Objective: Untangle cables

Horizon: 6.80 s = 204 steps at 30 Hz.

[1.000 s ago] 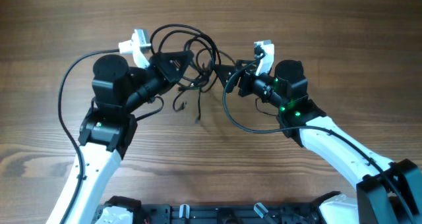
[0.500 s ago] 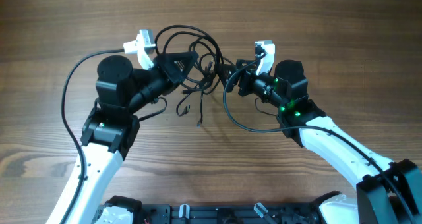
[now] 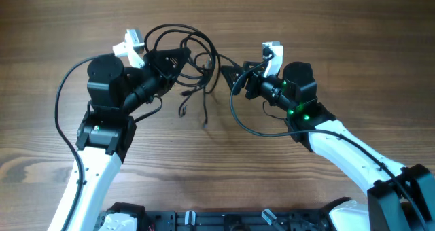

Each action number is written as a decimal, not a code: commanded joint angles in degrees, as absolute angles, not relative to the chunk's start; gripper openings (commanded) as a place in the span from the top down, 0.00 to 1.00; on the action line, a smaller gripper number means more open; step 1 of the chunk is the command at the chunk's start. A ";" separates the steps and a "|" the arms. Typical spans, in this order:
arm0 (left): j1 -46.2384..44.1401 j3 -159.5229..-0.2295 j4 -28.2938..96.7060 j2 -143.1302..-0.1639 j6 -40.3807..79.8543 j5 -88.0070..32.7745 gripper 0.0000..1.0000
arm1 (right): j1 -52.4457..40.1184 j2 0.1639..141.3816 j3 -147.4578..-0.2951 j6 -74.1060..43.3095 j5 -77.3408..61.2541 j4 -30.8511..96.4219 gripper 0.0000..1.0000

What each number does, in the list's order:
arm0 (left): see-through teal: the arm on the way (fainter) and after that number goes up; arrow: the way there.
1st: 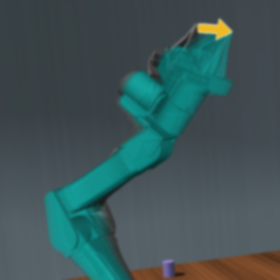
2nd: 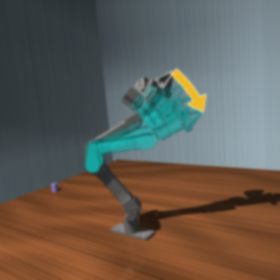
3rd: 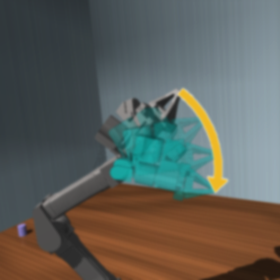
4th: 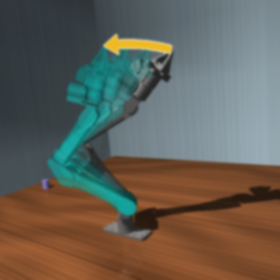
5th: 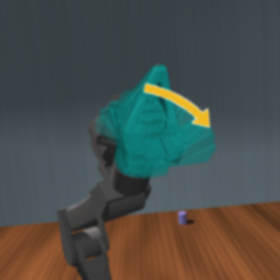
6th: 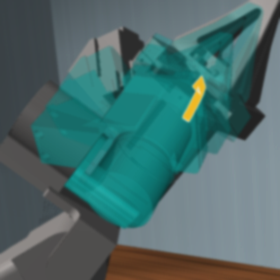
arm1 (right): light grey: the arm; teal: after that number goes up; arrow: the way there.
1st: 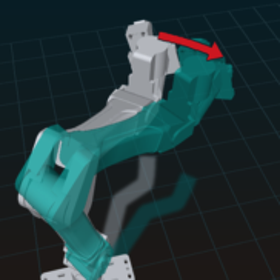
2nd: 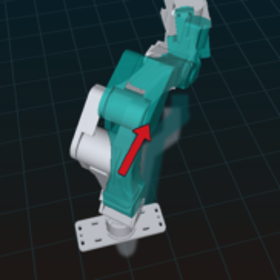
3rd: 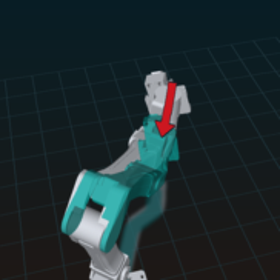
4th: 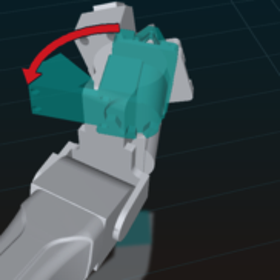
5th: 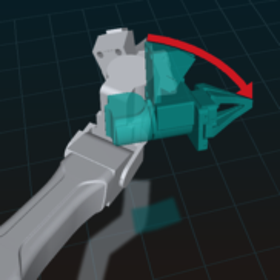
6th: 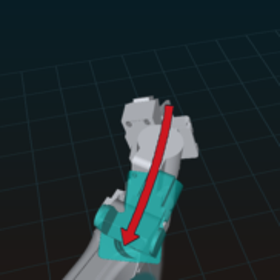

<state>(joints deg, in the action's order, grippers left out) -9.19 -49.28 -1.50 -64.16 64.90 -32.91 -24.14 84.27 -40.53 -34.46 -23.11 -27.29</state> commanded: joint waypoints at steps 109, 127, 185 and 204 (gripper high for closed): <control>2.85 -49.91 12.73 -62.81 22.68 -21.34 0.96 | -18.02 84.99 -40.38 -43.90 -27.44 -11.46 0.00; -5.69 -49.82 19.29 -72.71 18.22 -22.02 0.96 | -18.02 84.99 -40.38 -43.83 -27.44 -12.40 0.00; -7.92 -49.82 -1.98 -75.22 29.54 -14.04 0.96 | -18.02 84.99 -40.38 -43.46 -27.38 -12.84 0.00; -7.97 -49.82 -19.42 -75.22 54.33 -14.33 0.96 | -20.23 84.99 -40.38 -50.11 -45.39 -28.23 0.00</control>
<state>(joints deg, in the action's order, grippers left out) -7.88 -49.28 -18.17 -75.11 49.10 -14.61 -18.79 84.31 -40.47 -45.98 -43.68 -26.70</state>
